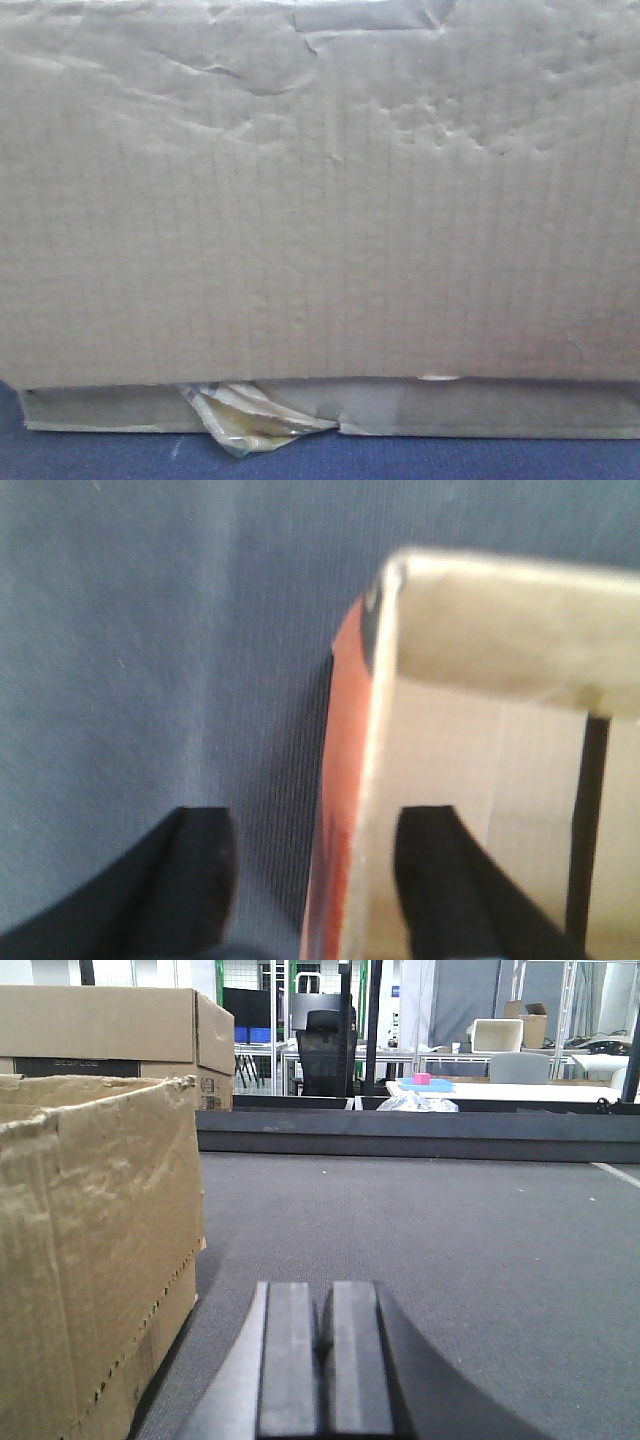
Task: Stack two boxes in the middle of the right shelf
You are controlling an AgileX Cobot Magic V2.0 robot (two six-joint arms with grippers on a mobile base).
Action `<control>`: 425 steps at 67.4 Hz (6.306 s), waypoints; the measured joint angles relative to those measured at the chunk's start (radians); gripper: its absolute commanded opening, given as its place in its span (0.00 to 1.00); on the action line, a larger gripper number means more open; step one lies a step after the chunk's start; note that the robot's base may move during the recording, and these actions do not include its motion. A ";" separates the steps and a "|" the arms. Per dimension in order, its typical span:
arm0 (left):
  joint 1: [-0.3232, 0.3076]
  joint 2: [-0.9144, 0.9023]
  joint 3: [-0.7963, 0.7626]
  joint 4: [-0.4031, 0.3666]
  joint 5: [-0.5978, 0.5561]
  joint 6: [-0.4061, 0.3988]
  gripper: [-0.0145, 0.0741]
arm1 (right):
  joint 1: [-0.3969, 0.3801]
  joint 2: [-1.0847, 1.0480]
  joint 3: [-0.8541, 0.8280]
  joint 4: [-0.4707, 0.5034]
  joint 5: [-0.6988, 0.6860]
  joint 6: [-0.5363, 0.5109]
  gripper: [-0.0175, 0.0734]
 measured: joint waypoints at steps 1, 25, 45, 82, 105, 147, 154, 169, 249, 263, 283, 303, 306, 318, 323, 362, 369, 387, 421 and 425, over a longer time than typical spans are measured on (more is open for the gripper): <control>0.000 0.000 0.000 0.003 0.006 0.000 0.31 | 0.000 0.000 0.000 0.000 0.000 0.000 0.01; 0.000 0.010 -0.008 0.010 0.053 0.009 0.04 | 0.000 0.000 0.000 0.000 0.000 0.000 0.01; 0.005 -0.021 -0.156 0.026 0.087 -0.035 0.04 | 0.000 0.000 0.000 0.000 0.000 0.000 0.01; -0.081 -0.040 -0.715 -0.066 0.101 -0.249 0.04 | 0.000 0.000 0.000 0.000 0.000 0.000 0.01; -0.560 -0.040 -0.772 0.215 0.114 -0.541 0.04 | 0.000 0.000 0.000 0.000 0.000 0.000 0.01; -0.892 -0.019 -0.449 0.384 0.114 -0.910 0.04 | 0.000 0.000 0.000 0.000 0.000 0.000 0.01; -0.892 -0.019 -0.391 0.386 0.112 -0.933 0.04 | 0.000 0.000 0.000 0.000 0.000 0.000 0.01; -0.892 -0.017 -0.298 0.372 0.112 -0.948 0.04 | 0.000 0.000 0.000 0.000 0.000 0.000 0.01; -0.892 0.118 -0.282 0.303 0.109 -0.934 0.24 | 0.000 0.000 0.000 0.000 0.000 0.000 0.01; -0.892 0.118 -0.282 0.303 0.100 -0.934 0.54 | 0.000 0.000 0.000 0.000 0.000 0.000 0.01; -0.892 0.118 -0.291 0.301 0.091 -0.934 0.57 | 0.000 0.000 0.000 0.000 0.000 0.000 0.01; -0.892 0.111 -0.432 0.314 0.093 -0.923 0.57 | 0.000 0.000 0.000 0.000 0.000 0.000 0.01; -0.892 0.103 -0.453 0.319 0.093 -0.912 0.57 | 0.000 0.000 0.000 0.000 0.000 0.000 0.01; -0.892 0.046 -0.492 0.342 0.093 -0.859 0.57 | 0.000 0.000 0.000 0.000 0.000 0.000 0.01; -0.892 0.017 -0.493 0.368 0.093 -0.847 0.57 | 0.000 0.000 0.000 0.000 -0.007 0.000 0.01; -0.748 -0.039 -0.444 0.359 0.098 -0.721 0.57 | 0.000 0.366 -0.758 0.000 0.611 0.002 0.01; -0.743 -0.039 -0.441 0.358 0.098 -0.709 0.57 | 0.000 0.487 -0.863 0.002 0.642 0.002 0.01; -0.743 -0.039 -0.441 0.353 0.098 -0.700 0.57 | 0.008 0.738 -1.005 0.049 0.732 0.002 0.03; -0.743 -0.039 -0.441 0.348 0.098 -0.698 0.57 | 0.302 1.360 -1.557 -0.184 1.196 0.311 0.04; -0.743 -0.039 -0.441 0.348 0.098 -0.698 0.57 | 0.306 1.392 -1.594 -0.149 1.196 0.316 0.04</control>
